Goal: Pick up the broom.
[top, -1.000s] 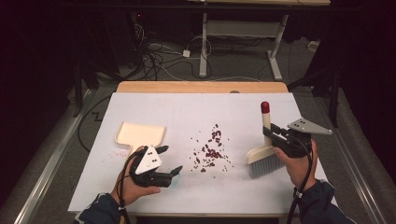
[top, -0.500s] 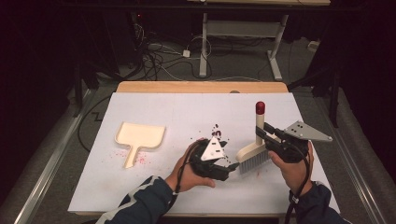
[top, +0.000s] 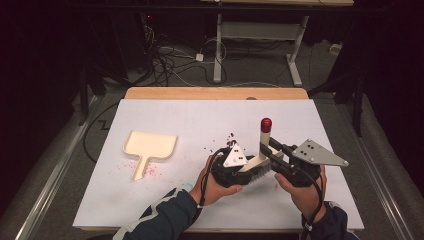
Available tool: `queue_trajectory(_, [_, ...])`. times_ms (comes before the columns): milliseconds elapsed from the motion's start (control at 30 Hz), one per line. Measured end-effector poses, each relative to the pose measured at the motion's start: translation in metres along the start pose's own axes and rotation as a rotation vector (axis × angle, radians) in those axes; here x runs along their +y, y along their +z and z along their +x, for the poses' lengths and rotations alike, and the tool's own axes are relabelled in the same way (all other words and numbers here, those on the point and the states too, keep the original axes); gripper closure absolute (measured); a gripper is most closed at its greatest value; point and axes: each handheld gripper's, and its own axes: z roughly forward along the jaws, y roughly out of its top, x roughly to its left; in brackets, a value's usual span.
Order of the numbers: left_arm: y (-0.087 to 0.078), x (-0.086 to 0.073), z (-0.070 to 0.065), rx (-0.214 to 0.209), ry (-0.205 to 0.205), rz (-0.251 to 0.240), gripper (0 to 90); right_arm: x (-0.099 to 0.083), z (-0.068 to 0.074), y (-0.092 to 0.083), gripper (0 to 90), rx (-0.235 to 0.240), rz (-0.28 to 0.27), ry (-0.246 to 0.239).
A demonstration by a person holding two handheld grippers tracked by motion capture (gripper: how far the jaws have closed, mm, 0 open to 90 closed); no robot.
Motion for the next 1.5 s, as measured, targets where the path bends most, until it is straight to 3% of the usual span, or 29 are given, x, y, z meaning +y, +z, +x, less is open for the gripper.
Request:
queue_trajectory(33, [-0.003,0.000,0.001,0.012,0.007,0.000,64.5,0.001,0.001,0.000,70.1,0.006,-0.006,0.001])
queue_trajectory(100, [-0.011,0.000,0.005,-0.006,0.027,0.017,65.0,0.002,0.001,-0.001,69.8,0.026,-0.007,0.003])
queue_trajectory(200, [-0.018,-0.001,0.007,-0.017,0.044,0.027,65.3,0.004,-0.003,-0.002,64.3,0.107,-0.014,-0.009])
queue_trajectory(267, [-0.026,-0.002,0.009,-0.030,0.065,0.046,65.3,0.005,-0.004,-0.001,58.3,0.171,0.014,-0.054])
queue_trajectory(300, [-0.034,-0.004,0.011,-0.035,0.094,0.066,65.3,0.004,-0.004,-0.001,56.1,0.188,0.019,-0.076])
queue_trajectory(367, [-0.038,-0.005,0.012,-0.041,0.102,0.074,65.3,0.003,-0.004,0.001,51.8,0.243,0.057,-0.120])
queue_trajectory(400, [-0.042,-0.006,0.013,-0.047,0.110,0.077,65.3,0.003,-0.004,0.001,51.8,0.243,0.057,-0.120])
queue_trajectory(500, [-0.054,-0.011,0.014,-0.081,0.130,0.090,65.3,-0.003,-0.004,0.008,44.9,0.341,0.145,-0.190])
queue_trajectory(600, [-0.065,-0.017,0.013,-0.109,0.155,0.103,65.3,-0.007,-0.003,0.013,42.4,0.376,0.181,-0.218])
queue_trajectory(633, [-0.071,-0.021,0.012,-0.148,0.170,0.107,65.3,-0.011,0.001,0.018,39.7,0.405,0.223,-0.245])
queue_trajectory(667, [-0.071,-0.021,0.012,-0.148,0.170,0.107,65.3,-0.011,0.001,0.018,39.7,0.405,0.223,-0.245])
queue_trajectory(700, [-0.074,-0.025,0.009,-0.186,0.192,0.118,65.3,-0.015,0.006,0.023,38.3,0.432,0.257,-0.280])
queue_trajectory(733, [-0.074,-0.025,0.009,-0.186,0.192,0.118,65.3,-0.015,0.006,0.023,38.3,0.432,0.257,-0.280])
queue_trajectory(833, [-0.077,-0.027,0.004,-0.212,0.225,0.133,65.2,-0.023,0.017,0.030,39.7,0.546,0.320,-0.331])
queue_trajectory(900, [-0.080,-0.028,0.000,-0.235,0.240,0.132,65.2,-0.027,0.023,0.035,42.9,0.590,0.358,-0.355])
queue_trajectory(967, [-0.080,-0.028,0.000,-0.242,0.242,0.130,65.2,-0.032,0.028,0.039,46.8,0.613,0.394,-0.381])
queue_trajectory(1100, [-0.080,-0.028,-0.002,-0.242,0.259,0.141,65.1,-0.037,0.028,0.043,58.8,0.654,0.394,-0.367])
queue_trajectory(1200, [-0.079,-0.029,0.000,-0.251,0.258,0.146,63.2,-0.039,0.029,0.045,62.8,0.665,0.401,-0.365])
queue_trajectory(1267, [-0.079,-0.030,0.001,-0.235,0.252,0.143,59.2,-0.039,0.030,0.044,65.7,0.658,0.410,-0.365])
queue_trajectory(1400, [-0.084,-0.030,0.007,-0.167,0.234,0.123,49.4,-0.037,0.028,0.045,67.3,0.622,0.402,-0.368])
queue_trajectory(1433, [-0.088,-0.031,0.010,-0.099,0.229,0.118,45.1,-0.037,0.027,0.045,67.4,0.607,0.405,-0.363])
queue_trajectory(1500, [-0.091,-0.032,0.012,-0.079,0.219,0.111,39.6,-0.037,0.023,0.044,67.5,0.569,0.413,-0.355])
